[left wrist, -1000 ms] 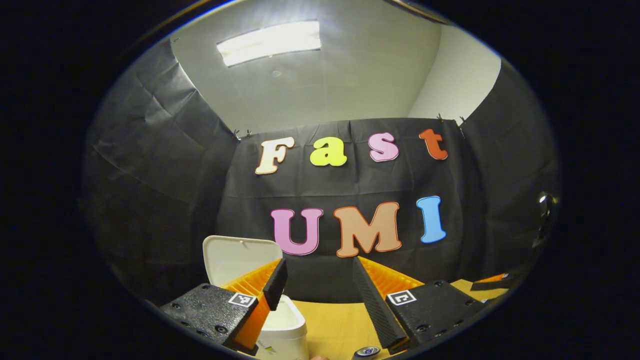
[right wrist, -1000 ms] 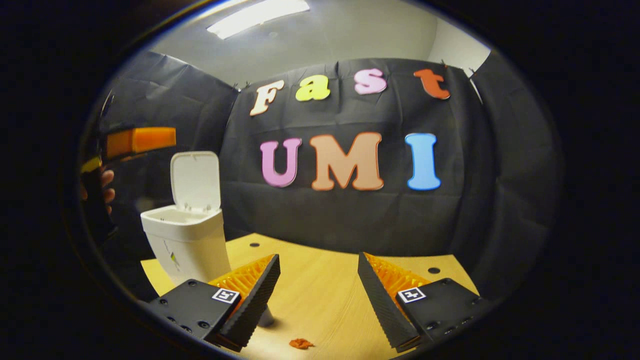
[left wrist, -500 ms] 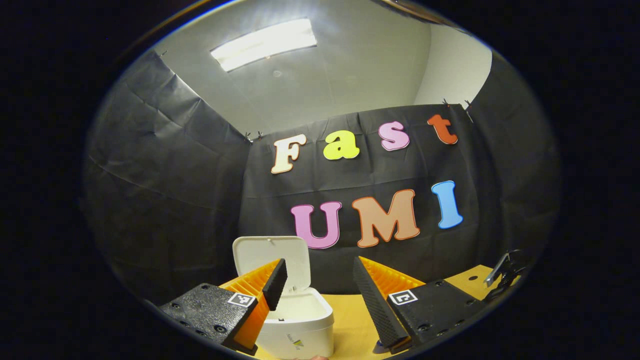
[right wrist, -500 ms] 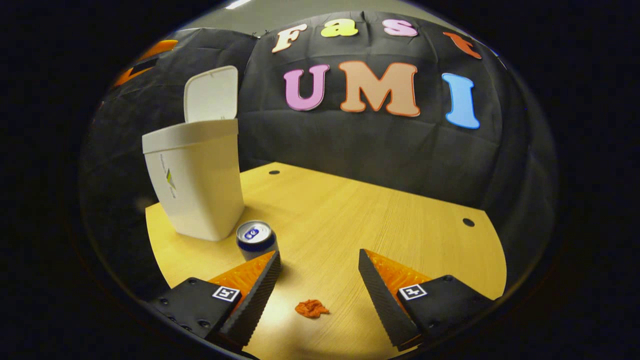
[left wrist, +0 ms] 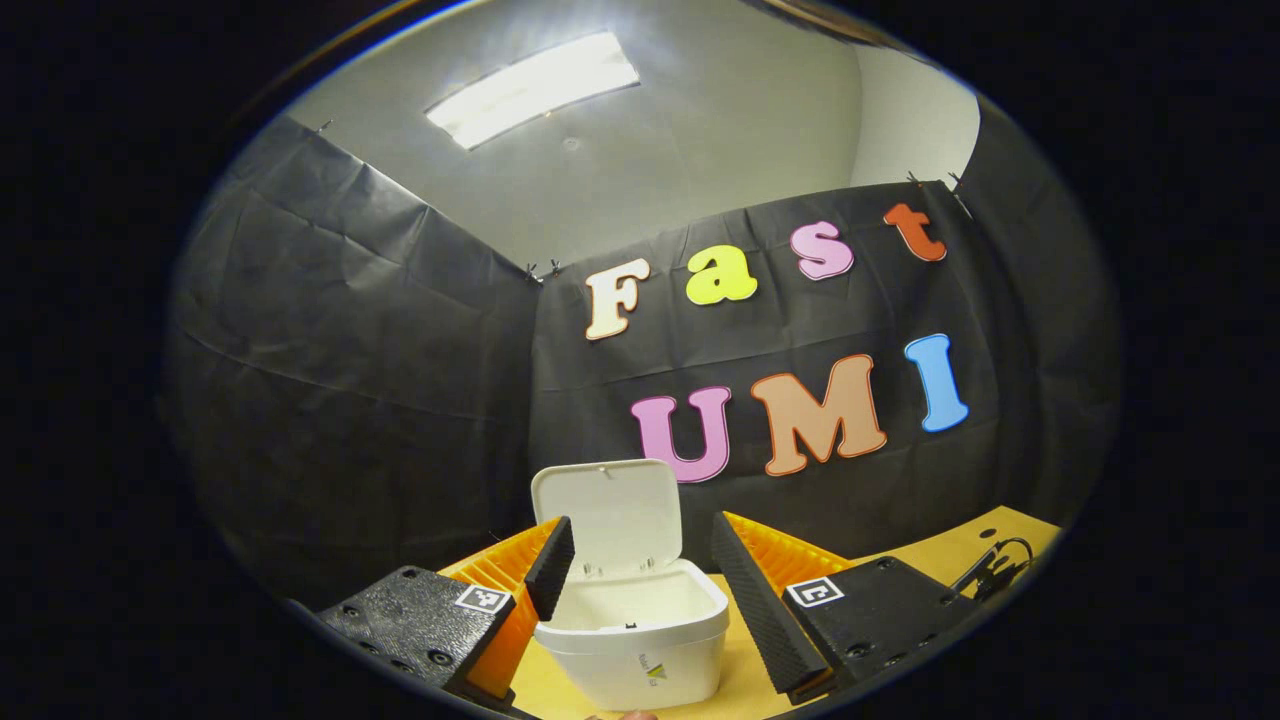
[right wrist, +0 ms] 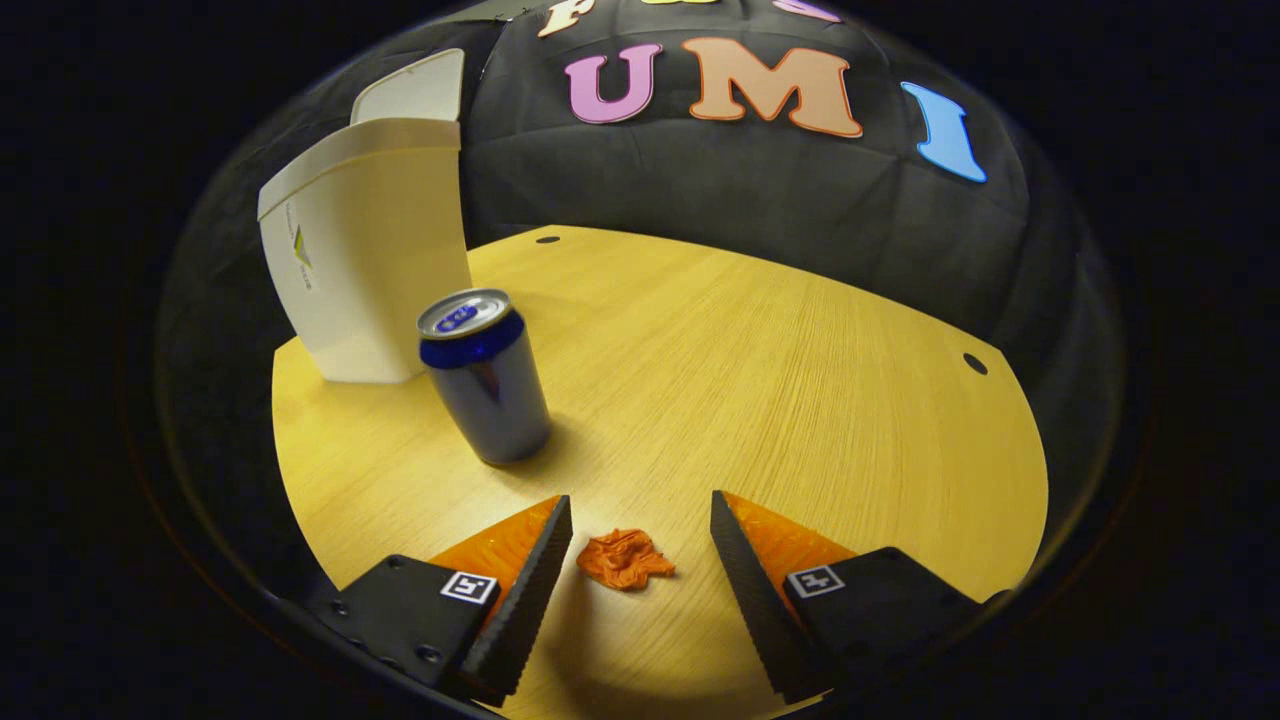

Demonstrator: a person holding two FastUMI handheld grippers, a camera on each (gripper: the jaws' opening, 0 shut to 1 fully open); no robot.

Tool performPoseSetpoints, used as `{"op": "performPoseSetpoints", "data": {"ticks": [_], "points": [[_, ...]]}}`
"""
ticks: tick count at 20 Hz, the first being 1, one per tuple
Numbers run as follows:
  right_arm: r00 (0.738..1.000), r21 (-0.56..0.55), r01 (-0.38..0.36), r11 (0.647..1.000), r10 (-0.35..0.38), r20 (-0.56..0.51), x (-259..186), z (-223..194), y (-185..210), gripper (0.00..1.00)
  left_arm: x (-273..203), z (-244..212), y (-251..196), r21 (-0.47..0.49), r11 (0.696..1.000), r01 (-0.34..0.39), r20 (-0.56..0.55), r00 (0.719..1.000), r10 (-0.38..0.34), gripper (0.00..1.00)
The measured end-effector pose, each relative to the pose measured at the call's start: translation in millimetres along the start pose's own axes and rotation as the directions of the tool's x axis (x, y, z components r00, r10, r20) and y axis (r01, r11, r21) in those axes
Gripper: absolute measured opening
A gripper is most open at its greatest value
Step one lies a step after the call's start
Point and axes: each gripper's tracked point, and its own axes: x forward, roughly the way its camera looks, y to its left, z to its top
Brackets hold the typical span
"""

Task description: Press the lid of the desktop garbage bin to open it, pick up the crumpled paper on the desktop and throw it into the bin, then pick up the pop can on the desktop and drop it into the bin, and finally close the garbage bin lid.

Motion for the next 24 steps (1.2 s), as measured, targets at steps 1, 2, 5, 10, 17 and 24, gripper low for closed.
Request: {"op": "performPoseSetpoints", "data": {"ticks": [1,2,5,10,17,24], "points": [[1.000,0.000,-0.005,1.000,0.005,-0.015,2.8,-5.1,0.9,0.85,-1.3,-0.2,1.5,0.004,1.000,-0.005,-0.002,1.000,0.005,0.84],[0.999,0.006,-0.015,1.000,0.015,-0.040,5.9,-13.8,3.4,0.78,-1.8,0.9,2.9,0.008,1.000,-0.009,0.000,1.000,0.009,0.84],[0.999,0.040,-0.038,0.998,0.040,-0.034,3.2,-17.3,6.1,0.35,-4.1,-1.5,5.4,0.011,1.000,-0.012,-0.004,1.000,0.012,0.84],[0.999,0.074,-0.027,0.997,0.031,-0.045,-0.4,-13.5,7.1,0.07,-1.3,-7.8,-0.4,-0.014,1.000,0.008,-0.020,1.000,-0.008,0.84],[0.965,0.137,-0.080,0.987,0.042,0.259,-69.6,105.4,5.7,0.07,3.6,-19.0,0.7,-0.059,0.998,0.016,-0.034,0.999,-0.018,0.84],[0.892,0.086,-0.146,0.985,0.093,0.443,-123.5,213.2,40.2,0.06,1.2,-34.9,26.9,-0.065,0.998,-0.021,-0.064,0.998,0.017,0.85]]}}
